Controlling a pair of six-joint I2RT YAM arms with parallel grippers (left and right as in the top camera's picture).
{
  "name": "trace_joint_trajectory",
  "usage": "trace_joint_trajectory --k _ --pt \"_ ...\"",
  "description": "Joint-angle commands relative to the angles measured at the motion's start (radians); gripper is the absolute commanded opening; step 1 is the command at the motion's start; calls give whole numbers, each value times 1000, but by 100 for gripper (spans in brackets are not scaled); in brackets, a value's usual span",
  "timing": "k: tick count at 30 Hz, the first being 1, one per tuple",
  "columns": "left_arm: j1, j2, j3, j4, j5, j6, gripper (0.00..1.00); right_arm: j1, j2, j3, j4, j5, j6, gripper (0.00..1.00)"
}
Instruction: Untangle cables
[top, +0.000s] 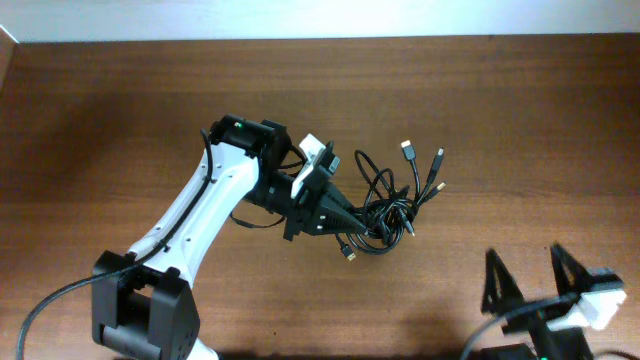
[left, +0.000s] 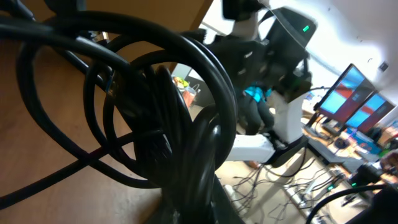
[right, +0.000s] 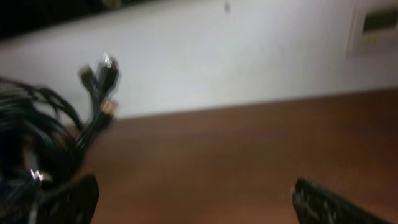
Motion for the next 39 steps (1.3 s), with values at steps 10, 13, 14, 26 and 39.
trace_joint_trajectory --k 10,13,14,26,39 --pt "-171 -24 20 1 15 312 0 -3 229 340 -321 -445 8 98" --pt "-196 -27 20 -4 -14 382 0 -3 229 340 -321 -445 8 98" --pt "-198 -37 20 -3 -65 385 0 -3 229 340 -320 -445 8 98" --pt "-236 -47 20 256 -439 496 0 -3 230 340 -262 -454 155 96" --pt "-290 -47 21 346 -865 51 0 -3 521 340 -351 -561 58 84"
